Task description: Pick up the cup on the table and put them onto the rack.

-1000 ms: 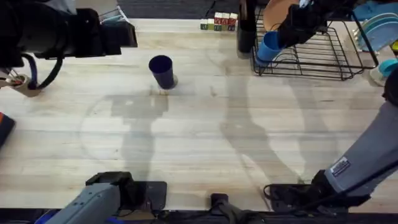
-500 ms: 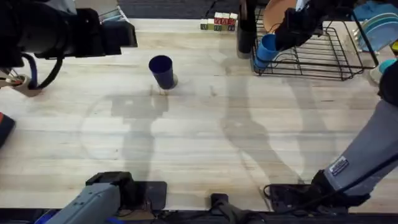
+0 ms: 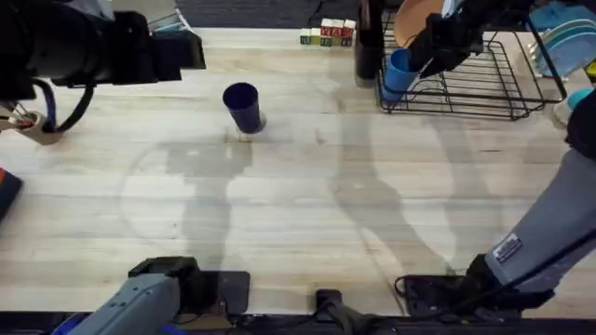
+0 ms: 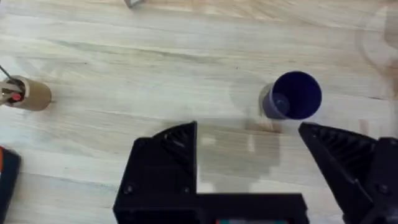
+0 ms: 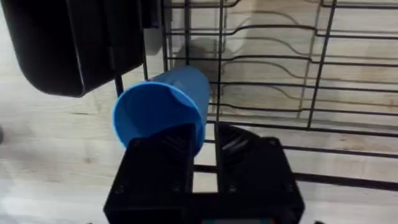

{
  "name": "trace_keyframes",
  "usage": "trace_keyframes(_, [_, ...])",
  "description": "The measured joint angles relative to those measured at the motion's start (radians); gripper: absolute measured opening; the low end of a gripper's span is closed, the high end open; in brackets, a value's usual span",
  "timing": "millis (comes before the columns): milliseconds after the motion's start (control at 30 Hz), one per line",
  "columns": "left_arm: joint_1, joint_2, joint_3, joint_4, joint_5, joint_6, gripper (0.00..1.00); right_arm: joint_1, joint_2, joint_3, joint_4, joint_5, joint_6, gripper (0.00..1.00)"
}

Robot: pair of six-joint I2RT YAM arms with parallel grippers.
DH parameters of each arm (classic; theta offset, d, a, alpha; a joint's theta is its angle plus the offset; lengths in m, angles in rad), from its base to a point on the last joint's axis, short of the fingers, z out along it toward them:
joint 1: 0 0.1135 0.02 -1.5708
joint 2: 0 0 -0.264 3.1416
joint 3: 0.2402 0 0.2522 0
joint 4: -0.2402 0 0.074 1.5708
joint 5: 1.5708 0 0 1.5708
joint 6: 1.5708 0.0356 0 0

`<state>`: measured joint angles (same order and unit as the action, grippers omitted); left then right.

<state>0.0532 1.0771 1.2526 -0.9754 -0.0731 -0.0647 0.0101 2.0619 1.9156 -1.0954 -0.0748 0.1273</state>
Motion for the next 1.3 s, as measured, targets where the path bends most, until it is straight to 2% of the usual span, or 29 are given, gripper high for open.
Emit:
trace_keyframes(100, [0.000, 0.000, 0.000, 0.008, 0.000, 0.000, 0.994, 0.000, 0.000, 0.000, 0.000, 0.000, 0.000, 0.236])
trace_keyframes(133, [0.000, 0.000, 0.000, 0.014, 0.000, 0.000, 0.994, 0.000, 0.000, 0.000, -0.002, 0.000, 0.000, 0.284])
trace_keyframes(700, [0.000, 0.000, 0.000, 0.014, 0.000, 0.000, 0.994, 0.000, 0.000, 0.026, -0.026, 0.000, 0.000, 0.331])
trace_keyframes(1033, [0.000, 0.000, 0.000, 0.014, 0.000, 0.000, 0.994, 0.000, -0.006, 0.127, -0.095, 0.000, -0.005, 0.382])
trace_keyframes(1300, [0.000, 0.000, 0.000, 0.014, 0.000, 0.000, 0.993, 0.000, -0.006, 0.308, -0.265, 0.000, -0.053, 0.431])
